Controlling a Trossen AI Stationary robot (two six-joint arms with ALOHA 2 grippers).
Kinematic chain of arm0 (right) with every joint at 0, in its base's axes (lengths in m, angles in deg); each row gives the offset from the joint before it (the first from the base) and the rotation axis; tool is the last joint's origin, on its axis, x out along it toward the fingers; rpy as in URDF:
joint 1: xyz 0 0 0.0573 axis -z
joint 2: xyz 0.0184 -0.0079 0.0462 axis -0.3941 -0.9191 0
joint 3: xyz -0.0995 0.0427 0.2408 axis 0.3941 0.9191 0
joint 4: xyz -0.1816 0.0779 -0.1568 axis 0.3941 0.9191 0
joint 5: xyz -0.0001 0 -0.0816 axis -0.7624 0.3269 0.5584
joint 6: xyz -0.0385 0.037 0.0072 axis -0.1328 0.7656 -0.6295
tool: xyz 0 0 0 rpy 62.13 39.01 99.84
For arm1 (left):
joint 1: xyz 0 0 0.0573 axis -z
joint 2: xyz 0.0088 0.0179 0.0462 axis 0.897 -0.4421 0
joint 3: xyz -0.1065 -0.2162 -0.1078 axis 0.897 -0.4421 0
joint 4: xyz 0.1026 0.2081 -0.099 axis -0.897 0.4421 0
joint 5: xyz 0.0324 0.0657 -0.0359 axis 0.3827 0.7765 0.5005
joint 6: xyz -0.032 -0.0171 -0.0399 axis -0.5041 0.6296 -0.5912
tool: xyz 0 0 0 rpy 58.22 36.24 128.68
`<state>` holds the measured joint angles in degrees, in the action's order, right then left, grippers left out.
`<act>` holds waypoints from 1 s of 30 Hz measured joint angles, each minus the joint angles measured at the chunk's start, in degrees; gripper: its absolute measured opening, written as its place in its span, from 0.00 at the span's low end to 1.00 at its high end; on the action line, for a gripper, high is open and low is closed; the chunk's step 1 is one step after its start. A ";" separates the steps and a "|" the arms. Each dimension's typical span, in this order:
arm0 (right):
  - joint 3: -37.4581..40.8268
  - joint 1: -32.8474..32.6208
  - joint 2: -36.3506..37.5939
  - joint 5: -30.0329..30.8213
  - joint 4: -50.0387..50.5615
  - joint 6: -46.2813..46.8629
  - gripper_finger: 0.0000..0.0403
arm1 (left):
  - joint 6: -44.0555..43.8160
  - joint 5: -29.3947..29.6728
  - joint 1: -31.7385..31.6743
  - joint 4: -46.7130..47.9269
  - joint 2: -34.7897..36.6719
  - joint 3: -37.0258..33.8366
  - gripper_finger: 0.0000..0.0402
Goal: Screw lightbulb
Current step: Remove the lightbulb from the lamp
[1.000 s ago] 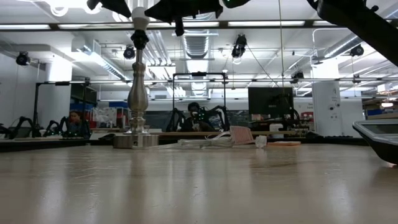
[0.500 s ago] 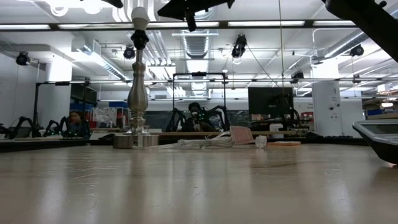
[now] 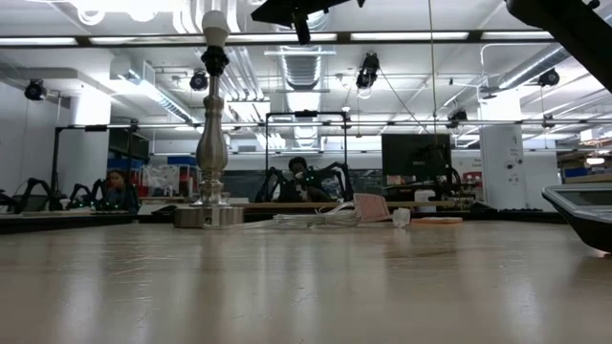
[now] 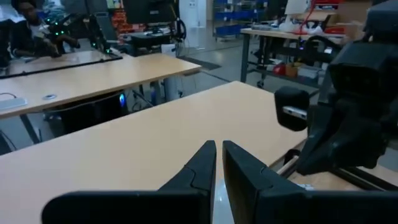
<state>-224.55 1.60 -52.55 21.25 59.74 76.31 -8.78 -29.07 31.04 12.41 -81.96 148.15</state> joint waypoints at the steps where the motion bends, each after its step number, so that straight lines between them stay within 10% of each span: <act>1: 0.00 0.00 0.05 0.00 -0.22 -0.13 0.00 | 0.00 -0.01 -0.40 0.05 -0.07 0.00 0.05; 8: 0.00 0.03 0.13 0.02 -1.69 -0.09 0.00 | 0.19 -2.57 -4.90 0.42 -3.36 0.02 0.05; 16: 0.07 0.46 0.50 0.34 -1.25 2.40 0.01 | -5.71 -18.60 -13.17 -0.06 -8.46 2.73 0.04; 30: 0.07 3.17 1.23 0.17 5.91 -0.80 0.23 | -1.83 -37.09 -25.74 9.13 -16.35 11.40 0.00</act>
<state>-224.48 4.77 -51.33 21.42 65.65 75.52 -10.60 -66.17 5.30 21.53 -98.31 159.55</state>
